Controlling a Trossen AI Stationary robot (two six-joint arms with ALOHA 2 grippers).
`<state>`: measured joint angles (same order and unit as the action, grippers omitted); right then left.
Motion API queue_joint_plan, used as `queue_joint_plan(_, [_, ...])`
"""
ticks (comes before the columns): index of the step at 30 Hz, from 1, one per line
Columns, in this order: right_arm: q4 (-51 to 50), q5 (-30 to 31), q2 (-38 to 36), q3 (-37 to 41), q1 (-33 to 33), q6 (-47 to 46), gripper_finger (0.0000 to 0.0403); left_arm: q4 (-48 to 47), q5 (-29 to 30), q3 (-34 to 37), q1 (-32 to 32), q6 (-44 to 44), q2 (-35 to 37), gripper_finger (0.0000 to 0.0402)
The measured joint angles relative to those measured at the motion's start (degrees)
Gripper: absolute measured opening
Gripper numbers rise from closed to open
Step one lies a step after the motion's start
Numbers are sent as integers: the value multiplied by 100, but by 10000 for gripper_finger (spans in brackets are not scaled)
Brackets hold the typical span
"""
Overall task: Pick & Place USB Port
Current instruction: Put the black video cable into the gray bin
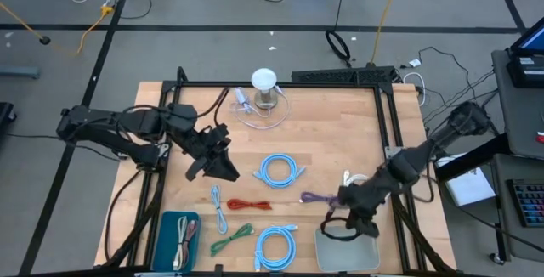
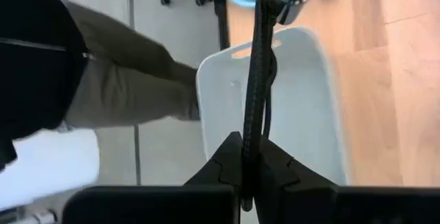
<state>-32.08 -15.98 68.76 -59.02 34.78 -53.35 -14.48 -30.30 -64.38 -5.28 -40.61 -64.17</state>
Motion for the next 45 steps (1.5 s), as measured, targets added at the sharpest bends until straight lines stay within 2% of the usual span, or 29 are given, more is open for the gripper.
queue_joint_plan(5, [-393,23,615,-320,360,9,3,-29,42,6,37,44,-50,93])
queue_joint_plan(12, [-730,-64,1069,-383,604,-12,3,-15,43,4,46,70,-111,93])
queue_joint_plan(19, [-749,59,1111,-383,617,188,3,-35,51,4,44,46,-128,93])
queue_joint_plan(28, [-464,-956,1111,-383,621,195,3,-46,248,4,42,12,-135,93])
queue_joint_plan(38, [-332,-624,1111,-383,648,367,2,-46,428,4,42,25,-132,93])
queue_joint_plan(41, [-322,-653,1140,-383,614,436,2,-44,470,4,42,29,-132,93])
queue_joint_plan(45, [-251,-999,1329,-381,582,436,2,-45,488,4,42,29,-132,93])
